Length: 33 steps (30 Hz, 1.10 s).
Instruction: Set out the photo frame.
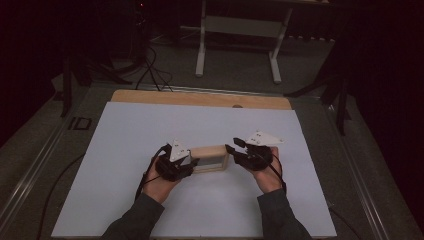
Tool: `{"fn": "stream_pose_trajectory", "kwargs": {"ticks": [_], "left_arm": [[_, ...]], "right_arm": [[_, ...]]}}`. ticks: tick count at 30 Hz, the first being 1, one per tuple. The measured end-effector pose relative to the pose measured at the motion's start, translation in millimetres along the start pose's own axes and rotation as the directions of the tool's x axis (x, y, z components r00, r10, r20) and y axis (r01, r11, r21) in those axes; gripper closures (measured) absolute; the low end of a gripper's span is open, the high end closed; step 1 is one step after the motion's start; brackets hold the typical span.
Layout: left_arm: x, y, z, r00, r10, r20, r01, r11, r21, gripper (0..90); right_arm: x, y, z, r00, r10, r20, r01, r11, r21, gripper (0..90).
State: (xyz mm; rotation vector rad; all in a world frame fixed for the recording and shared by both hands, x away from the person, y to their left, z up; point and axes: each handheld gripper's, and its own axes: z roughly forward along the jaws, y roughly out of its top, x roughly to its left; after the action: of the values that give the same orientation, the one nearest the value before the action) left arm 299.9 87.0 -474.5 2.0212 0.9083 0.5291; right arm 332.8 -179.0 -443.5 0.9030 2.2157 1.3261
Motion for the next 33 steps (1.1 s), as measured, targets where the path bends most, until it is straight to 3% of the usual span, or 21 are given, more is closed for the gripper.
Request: {"fn": "stream_pose_trajectory", "kwargs": {"ticks": [8, 14, 28, 33], "left_arm": [[0.5, 0.1, -0.7, 1.0, -0.001, 0.002, 0.001, 1.0, 0.002, 58.1], [0.6, 0.1, -0.7, 1.0, -0.001, 0.003, 0.001, 1.0, 0.002, 58.1], [1.5, 0.0, -0.5, 1.0, -0.001, 0.007, 0.001, 1.0, 0.001, 58.3], [1.7, 0.0, -0.3, 1.0, -0.003, 0.008, 0.003, 1.0, 0.0, 58.3]], "right_arm": [[-1.2, -10.4, -0.3, 0.9977, -0.003, -0.068, 0.003, 1.0, -0.002, 43.0], [0.1, -14.4, 10.0, 0.9933, -0.01, -0.115, 0.015, 0.999, 0.041, 36.0], [-0.4, -20.4, 35.5, 0.9864, -0.025, -0.163, 0.042, 0.994, 0.102, 33.0], [0.7, -21.3, 39.7, 0.9842, -0.026, -0.175, 0.044, 0.994, 0.101, 34.5]]}}
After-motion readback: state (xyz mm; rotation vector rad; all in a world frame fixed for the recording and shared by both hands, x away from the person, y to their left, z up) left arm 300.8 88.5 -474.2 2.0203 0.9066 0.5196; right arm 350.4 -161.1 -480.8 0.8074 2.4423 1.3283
